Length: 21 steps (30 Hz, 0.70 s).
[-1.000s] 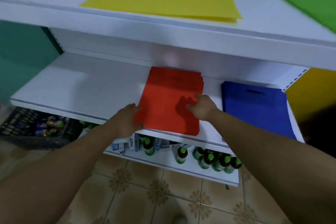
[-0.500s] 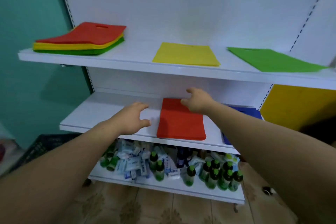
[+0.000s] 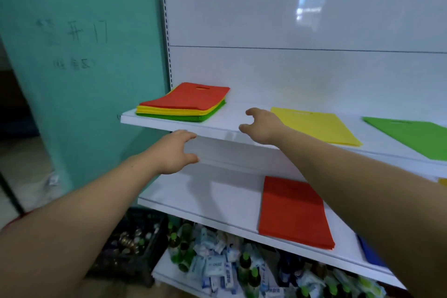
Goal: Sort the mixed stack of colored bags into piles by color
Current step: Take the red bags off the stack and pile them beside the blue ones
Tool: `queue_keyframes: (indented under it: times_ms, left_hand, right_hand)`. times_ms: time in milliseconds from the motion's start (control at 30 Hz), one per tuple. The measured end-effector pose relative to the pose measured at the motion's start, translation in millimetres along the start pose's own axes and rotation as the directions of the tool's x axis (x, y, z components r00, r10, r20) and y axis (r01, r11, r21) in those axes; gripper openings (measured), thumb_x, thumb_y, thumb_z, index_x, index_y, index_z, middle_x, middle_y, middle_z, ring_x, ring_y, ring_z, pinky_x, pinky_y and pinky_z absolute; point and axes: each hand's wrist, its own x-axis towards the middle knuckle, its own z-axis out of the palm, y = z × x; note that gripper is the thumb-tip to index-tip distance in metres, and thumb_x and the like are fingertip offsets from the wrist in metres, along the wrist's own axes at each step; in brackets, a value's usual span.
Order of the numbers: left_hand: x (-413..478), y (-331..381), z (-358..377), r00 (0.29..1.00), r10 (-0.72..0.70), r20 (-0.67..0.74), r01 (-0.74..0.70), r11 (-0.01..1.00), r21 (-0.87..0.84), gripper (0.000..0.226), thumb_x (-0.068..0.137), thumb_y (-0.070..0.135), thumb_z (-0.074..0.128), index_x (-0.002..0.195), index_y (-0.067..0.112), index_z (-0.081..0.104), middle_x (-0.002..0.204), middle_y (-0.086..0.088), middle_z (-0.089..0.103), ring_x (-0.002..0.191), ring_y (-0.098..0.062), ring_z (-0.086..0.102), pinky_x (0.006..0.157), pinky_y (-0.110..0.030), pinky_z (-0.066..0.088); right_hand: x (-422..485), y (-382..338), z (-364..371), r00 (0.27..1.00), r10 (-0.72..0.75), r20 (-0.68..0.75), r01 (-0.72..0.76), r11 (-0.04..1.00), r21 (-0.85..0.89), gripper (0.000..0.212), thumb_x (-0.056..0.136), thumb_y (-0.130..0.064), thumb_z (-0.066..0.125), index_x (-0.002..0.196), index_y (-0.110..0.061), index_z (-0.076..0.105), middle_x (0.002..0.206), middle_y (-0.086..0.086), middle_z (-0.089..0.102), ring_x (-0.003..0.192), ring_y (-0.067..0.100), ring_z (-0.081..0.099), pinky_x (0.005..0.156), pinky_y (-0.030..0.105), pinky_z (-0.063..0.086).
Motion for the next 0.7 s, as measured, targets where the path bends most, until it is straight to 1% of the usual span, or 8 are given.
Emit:
queue_keyframes:
  times_ms: [100,233,333,400,500,600,700]
  left_hand:
    - [29.2,-26.3,-9.1,0.999,-0.036,-0.036,0.036,0.999,0.005,0.069,0.085,0.036,0.067,0.144,0.016,0.036,0.152,-0.004,0.032,0.136,-0.020,0.033,0.112,-0.029,0.024]
    - [81.8,-61.3,-16.5,0.993,-0.077,-0.086,0.079,0.997,0.018,0.068,0.086,0.038,0.065,0.144,0.016,0.036,0.152,-0.004,0.032,0.139,-0.020,0.030,0.112,-0.030,0.023]
    - [124.6,-85.4,-22.1,0.991,-0.103,-0.083,0.105,0.994,0.022,0.066,0.087,0.036,0.064,0.144,0.016,0.037,0.152,-0.004,0.032,0.139,-0.019,0.030,0.112,-0.029,0.023]
    - [149.4,-99.9,-26.4,0.989,-0.119,-0.087,0.123,0.992,0.036,0.066,0.088,0.037,0.063,0.144,0.015,0.036,0.152,-0.005,0.032,0.139,-0.020,0.030,0.113,-0.029,0.023]
    - [182.0,-120.9,-31.2,0.982,-0.151,-0.114,0.151,0.988,-0.013,0.067,0.087,0.039,0.064,0.143,0.015,0.038,0.150,-0.004,0.036,0.136,-0.019,0.035,0.112,-0.030,0.026]
    - [210.4,-139.0,-33.7,0.979,-0.181,-0.097,0.178,0.983,-0.033,0.064,0.088,0.043,0.060,0.142,0.015,0.039,0.147,-0.006,0.040,0.131,-0.021,0.042,0.110,-0.032,0.032]
    - [236.5,-153.2,-35.2,0.976,-0.191,-0.100,0.187,0.981,-0.048,0.061,0.091,0.049,0.053,0.140,0.014,0.042,0.146,-0.007,0.042,0.131,-0.023,0.042,0.109,-0.035,0.033]
  right_hand:
    - [41.2,-7.3,12.9,1.000,-0.015,0.006,0.015,1.000,0.014,0.059,0.094,-0.036,0.052,0.146,-0.013,0.034,0.146,0.008,0.043,0.133,0.025,0.040,0.102,0.030,0.033]
    - [105.2,-9.0,30.9,0.999,-0.038,0.001,0.038,0.999,0.035,0.058,0.095,-0.035,0.052,0.146,-0.012,0.034,0.149,0.007,0.039,0.135,0.025,0.037,0.105,0.030,0.031]
    - [154.7,-10.6,44.1,0.999,-0.037,0.010,0.036,0.998,0.051,0.053,0.095,-0.031,0.052,0.142,-0.011,0.039,0.145,0.010,0.044,0.131,0.027,0.041,0.102,0.030,0.033]
    - [187.1,-10.7,53.2,0.999,-0.030,0.024,0.029,0.999,0.043,0.055,0.095,-0.033,0.052,0.142,-0.009,0.039,0.146,0.012,0.043,0.132,0.027,0.040,0.103,0.031,0.033]
    - [229.9,-11.1,65.2,0.999,-0.015,0.029,0.013,0.999,0.053,0.060,0.094,-0.038,0.052,0.144,-0.007,0.037,0.146,0.013,0.042,0.133,0.027,0.039,0.104,0.030,0.031]
    - [259.9,-12.6,78.2,0.999,0.025,0.033,-0.027,0.998,0.059,0.057,0.095,-0.037,0.052,0.140,-0.005,0.038,0.141,0.015,0.046,0.130,0.029,0.043,0.102,0.031,0.034]
    - [281.8,-12.0,92.0,0.996,0.090,0.009,-0.090,0.992,0.083,0.053,0.094,-0.038,0.052,0.133,-0.004,0.042,0.135,0.016,0.051,0.124,0.032,0.047,0.098,0.032,0.037]
